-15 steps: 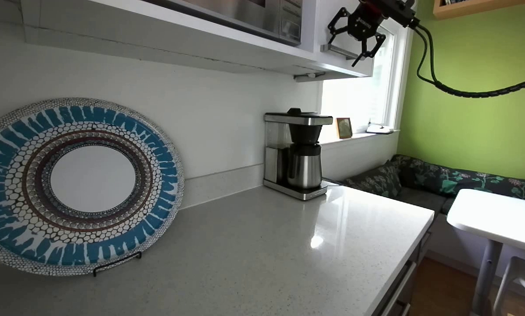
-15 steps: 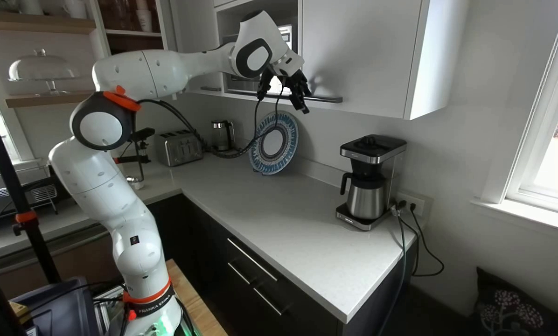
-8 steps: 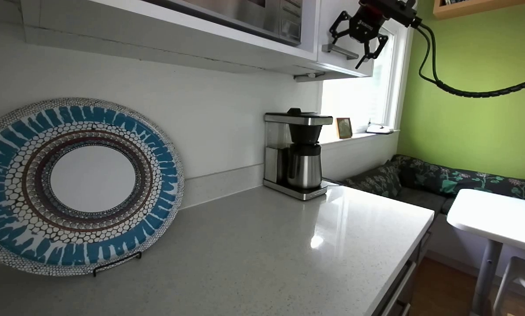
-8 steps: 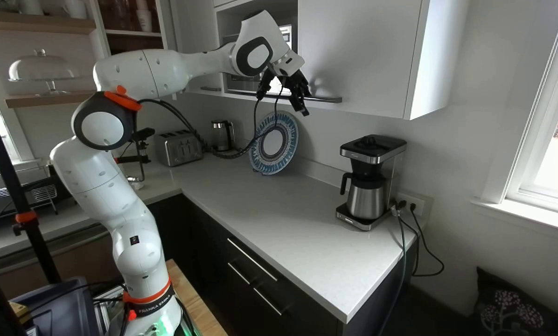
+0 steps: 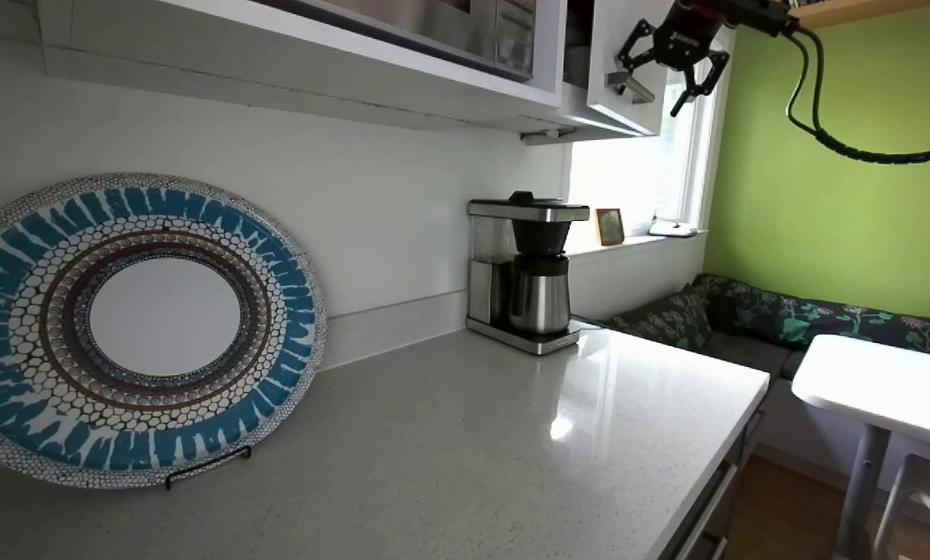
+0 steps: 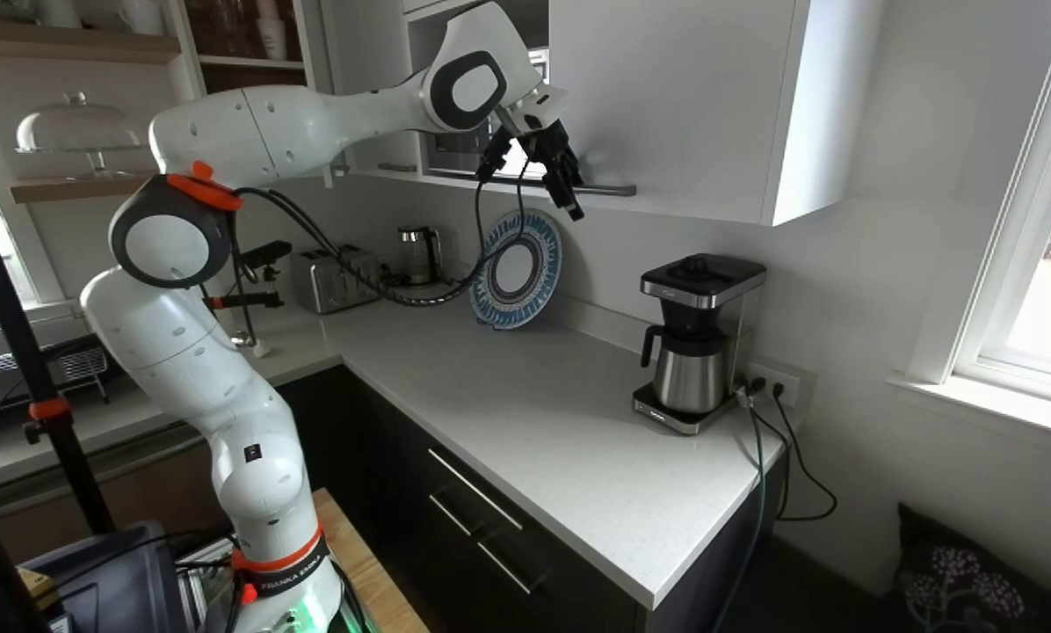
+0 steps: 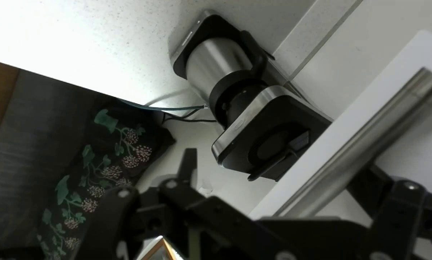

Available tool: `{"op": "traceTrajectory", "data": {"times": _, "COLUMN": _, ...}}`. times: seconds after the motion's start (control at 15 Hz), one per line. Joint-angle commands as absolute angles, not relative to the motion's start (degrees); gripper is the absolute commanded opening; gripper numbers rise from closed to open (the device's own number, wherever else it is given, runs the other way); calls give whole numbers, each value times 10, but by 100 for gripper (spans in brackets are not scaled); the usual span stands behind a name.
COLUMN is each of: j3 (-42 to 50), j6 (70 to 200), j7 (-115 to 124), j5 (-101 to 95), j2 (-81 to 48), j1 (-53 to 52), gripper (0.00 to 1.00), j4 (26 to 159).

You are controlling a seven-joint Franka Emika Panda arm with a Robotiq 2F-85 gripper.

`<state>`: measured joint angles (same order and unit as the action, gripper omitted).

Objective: Open the top cupboard door and remove the cup and put it on top of the kitchen countertop

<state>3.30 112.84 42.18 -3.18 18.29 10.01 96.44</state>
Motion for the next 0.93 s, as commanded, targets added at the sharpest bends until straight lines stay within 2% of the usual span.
{"op": "traceTrajectory", "data": {"times": 0.0, "j3": 61, "j6": 1082, "j7": 342, "j5": -55, "j2": 228, "j1": 118, "gripper": 100, "j4": 1011}}
{"op": "traceTrajectory", "data": {"times": 0.87, "j3": 142, "j6": 1054, "j7": 82, "j5": -35, "j2": 292, "j1": 134, "gripper": 100, "j4": 1056}}
